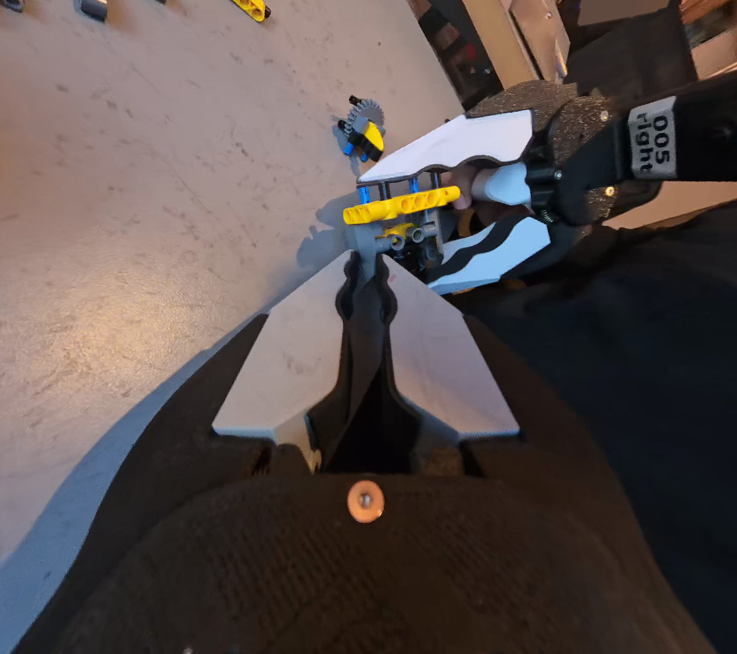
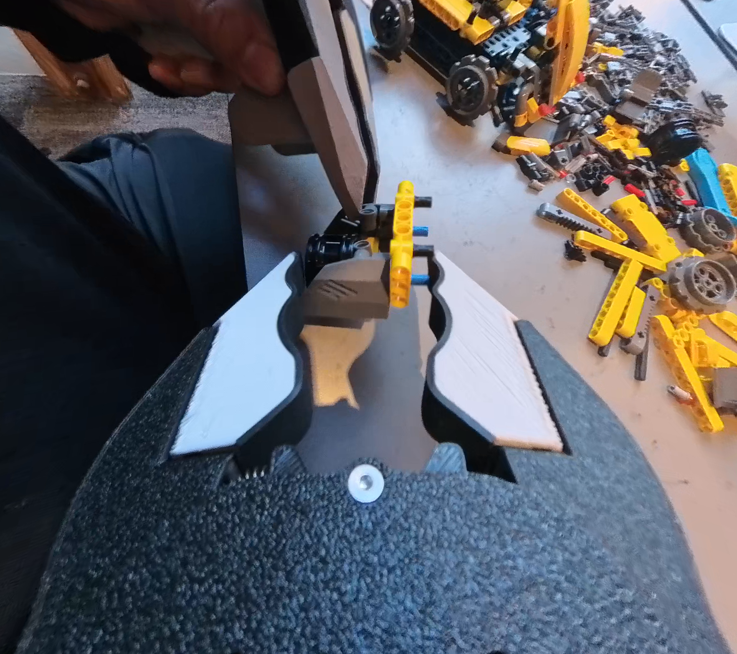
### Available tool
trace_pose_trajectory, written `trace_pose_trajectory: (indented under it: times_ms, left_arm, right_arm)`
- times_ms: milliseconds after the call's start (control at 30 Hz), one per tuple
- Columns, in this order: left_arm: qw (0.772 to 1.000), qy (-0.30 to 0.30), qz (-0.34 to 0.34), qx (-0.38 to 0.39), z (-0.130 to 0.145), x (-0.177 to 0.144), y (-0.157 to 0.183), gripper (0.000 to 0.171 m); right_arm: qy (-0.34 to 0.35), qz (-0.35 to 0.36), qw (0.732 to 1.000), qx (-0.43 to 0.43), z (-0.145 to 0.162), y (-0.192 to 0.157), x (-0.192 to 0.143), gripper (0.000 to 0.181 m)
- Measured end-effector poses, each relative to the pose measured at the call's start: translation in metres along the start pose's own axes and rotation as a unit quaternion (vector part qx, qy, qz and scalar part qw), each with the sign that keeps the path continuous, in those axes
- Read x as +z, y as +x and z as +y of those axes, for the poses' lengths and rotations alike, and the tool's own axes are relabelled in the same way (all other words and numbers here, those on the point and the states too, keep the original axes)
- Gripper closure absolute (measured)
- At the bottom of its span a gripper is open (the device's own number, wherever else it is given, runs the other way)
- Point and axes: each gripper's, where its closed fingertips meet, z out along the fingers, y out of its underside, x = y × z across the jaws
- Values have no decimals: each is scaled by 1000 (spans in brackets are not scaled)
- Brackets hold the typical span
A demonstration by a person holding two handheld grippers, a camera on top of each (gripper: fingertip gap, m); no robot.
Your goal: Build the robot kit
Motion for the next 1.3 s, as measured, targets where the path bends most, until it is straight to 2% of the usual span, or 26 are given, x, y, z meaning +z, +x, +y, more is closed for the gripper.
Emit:
trace_pose_trajectory:
  times_ms: [100, 267, 467, 567, 633, 667, 733, 767, 1000, 1067, 1167, 1300]
  left_arm:
    - [1000, 7, -8, -1, 0, 0, -2, 165]
    - [999, 7, -41, 5, 5, 0, -7, 165]
    - [998, 20, -48, 41, 2, -13, 1, 160]
    - [991, -18, -64, 116, 5, -29, -5, 127]
    - [986, -58, -28, 153, 10, -35, -2, 104]
    - [984, -61, -2, 168, 8, -35, 1, 101]
    - [975, -67, 64, 200, 6, -32, 14, 107]
    - [970, -71, 76, 221, 7, -30, 14, 110]
    - [935, -146, 31, 320, 21, -12, -12, 111]
    - [931, -169, 31, 323, 26, -9, -14, 127]
    - [942, -159, 11, 294, 22, -7, -18, 128]
    - [973, -136, -6, 184, 15, -8, -18, 129]
  right_arm:
    - [14, 15, 1000, 17, -3, 4, -6, 120]
    - [-5, 30, 997, 78, 6, 7, -9, 123]
    - [-58, -27, 990, 122, 19, -4, 1, 138]
    - [-62, -64, 987, 131, 19, -9, 3, 139]
    - [-62, -96, 984, 137, 18, -14, 4, 139]
    - [-63, -110, 982, 139, 17, -16, 4, 138]
    - [-65, -127, 980, 136, 16, -18, 7, 138]
    - [-65, -133, 980, 132, 15, -19, 8, 138]
    - [-64, -146, 983, 95, 13, -25, 10, 138]
    - [-66, -139, 983, 96, 13, -21, 12, 137]
    - [-70, -119, 983, 125, 15, -13, 11, 136]
    - [-73, -72, 983, 152, 22, -4, 3, 134]
